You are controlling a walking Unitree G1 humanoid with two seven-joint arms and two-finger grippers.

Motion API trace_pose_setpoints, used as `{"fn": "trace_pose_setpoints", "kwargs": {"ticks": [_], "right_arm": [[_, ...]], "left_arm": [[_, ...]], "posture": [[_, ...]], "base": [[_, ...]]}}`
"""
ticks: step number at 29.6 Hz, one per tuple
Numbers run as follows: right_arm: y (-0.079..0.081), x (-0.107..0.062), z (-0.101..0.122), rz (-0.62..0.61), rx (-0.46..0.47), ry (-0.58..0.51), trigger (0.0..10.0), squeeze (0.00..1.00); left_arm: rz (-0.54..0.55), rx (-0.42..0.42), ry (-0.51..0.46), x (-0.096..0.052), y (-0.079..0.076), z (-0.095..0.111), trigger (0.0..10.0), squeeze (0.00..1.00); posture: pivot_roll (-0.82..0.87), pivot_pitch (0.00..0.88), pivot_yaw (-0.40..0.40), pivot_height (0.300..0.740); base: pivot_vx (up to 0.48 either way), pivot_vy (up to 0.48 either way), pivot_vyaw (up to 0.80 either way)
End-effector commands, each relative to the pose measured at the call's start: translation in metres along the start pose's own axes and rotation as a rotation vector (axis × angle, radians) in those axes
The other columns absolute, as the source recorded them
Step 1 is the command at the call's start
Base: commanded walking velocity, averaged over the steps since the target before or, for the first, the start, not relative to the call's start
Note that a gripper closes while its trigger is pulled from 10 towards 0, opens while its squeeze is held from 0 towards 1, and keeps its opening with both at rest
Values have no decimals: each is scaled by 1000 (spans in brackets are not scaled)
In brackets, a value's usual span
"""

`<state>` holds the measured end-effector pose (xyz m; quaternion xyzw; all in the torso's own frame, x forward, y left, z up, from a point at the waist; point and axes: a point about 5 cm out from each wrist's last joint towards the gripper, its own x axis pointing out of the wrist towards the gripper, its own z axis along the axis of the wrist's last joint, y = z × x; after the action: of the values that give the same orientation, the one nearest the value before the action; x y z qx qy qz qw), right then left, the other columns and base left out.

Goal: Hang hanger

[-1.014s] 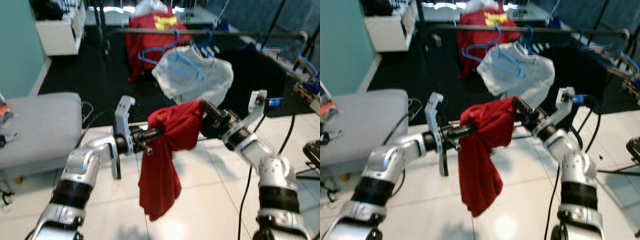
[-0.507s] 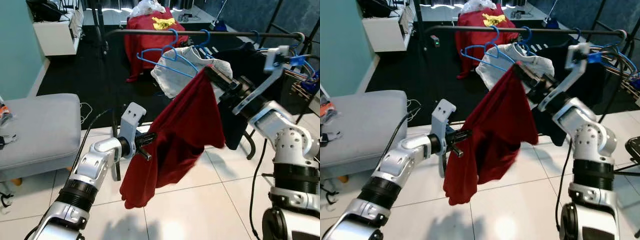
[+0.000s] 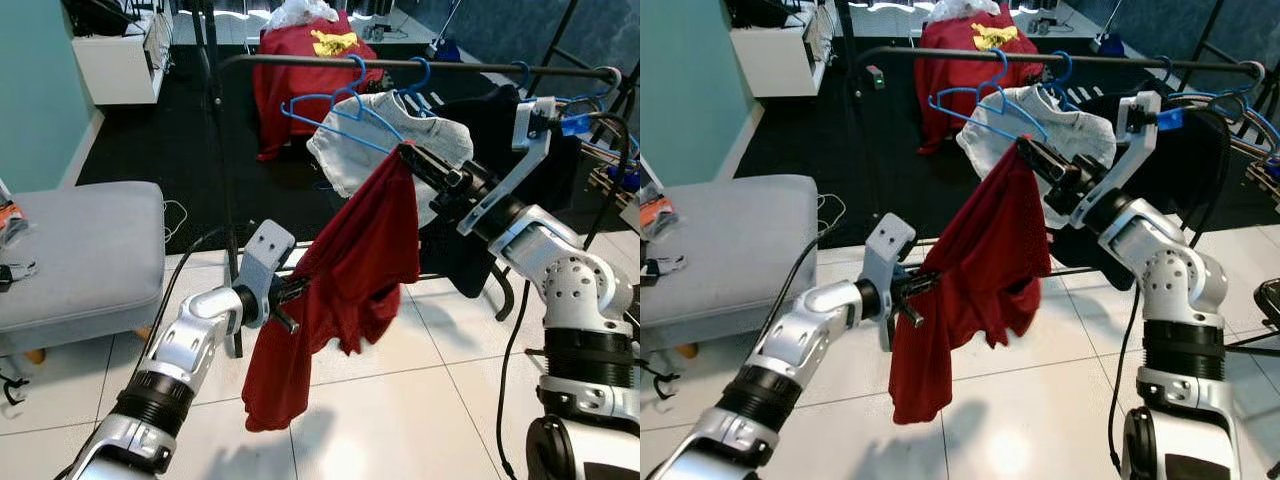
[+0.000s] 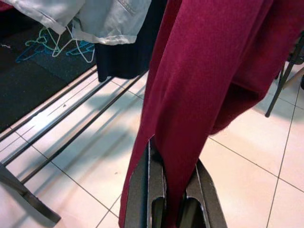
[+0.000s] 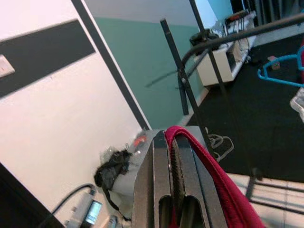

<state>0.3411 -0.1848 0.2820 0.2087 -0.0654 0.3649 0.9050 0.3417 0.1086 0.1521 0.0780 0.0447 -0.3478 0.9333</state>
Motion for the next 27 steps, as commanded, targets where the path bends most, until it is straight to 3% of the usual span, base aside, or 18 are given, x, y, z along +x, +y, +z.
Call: {"fn": "trace_pose_setpoints", "kwargs": {"ticks": [1, 7, 8, 9, 11, 12, 18, 19, 20, 21, 24, 27], "right_arm": [[0, -4, 2, -14, -32, 16, 0, 0], [-3, -7, -5, -48, -14, 41, 0, 0], [-5, -7, -8, -72, 0, 47, 0, 0], [-7, -7, -12, -92, 12, 53, 0, 0], [-8, -6, -13, -103, 18, 56, 0, 0], [-8, -6, -15, -112, 24, 60, 0, 0], [-11, -4, -29, -162, 47, 93, 0, 0], [-12, -3, -30, -171, 48, 99, 0, 0], [-12, -3, -30, -171, 48, 99, 0, 0], [-12, -2, -32, -182, 51, 103, 0, 0], [-14, 0, -36, -227, 60, 110, 0, 0], [-18, 1, -41, -272, 63, 123, 0, 0]], "left_arm": [[44, -18, -2, -10, 9, -5, 0, 0], [72, -34, -8, -14, 12, -7, 0, 0], [89, -18, 10, -15, 13, -11, 2118, 0], [97, -13, 20, -16, 13, -14, 10000, 0], [101, -9, 26, -16, 13, -16, 10000, 0], [100, -27, 26, -17, 14, -16, 10000, 1000], [158, -19, 18, -19, 24, -12, 10000, 1000], [172, -19, 22, -20, 26, -12, 10000, 220], [172, -19, 22, -20, 26, -12, 10000, 220], [188, -11, 25, -21, 30, -12, 10000, 0], [208, 14, 13, -26, 36, -6, 10000, 0], [141, -38, -41, -24, 29, 8, 10000, 0]], "posture": [[-102, 135, -85, 740], [-99, 144, -91, 740], [-100, 146, -91, 740], [-101, 149, -89, 740], [-101, 149, -89, 740], [-102, 150, -89, 740], [-103, 152, -86, 740], [-103, 152, -86, 740], [-103, 152, -86, 740], [-103, 152, -85, 740], [-103, 153, -86, 740], [-100, 152, -93, 740]], "base": [[0, 0, 0], [0, 0, 0], [0, 0, 0], [0, 0, 0], [0, 0, 0], [0, 0, 0], [0, 0, 0], [0, 0, 0], [0, 0, 0], [0, 0, 0], [0, 0, 0], [0, 0, 0]]}}
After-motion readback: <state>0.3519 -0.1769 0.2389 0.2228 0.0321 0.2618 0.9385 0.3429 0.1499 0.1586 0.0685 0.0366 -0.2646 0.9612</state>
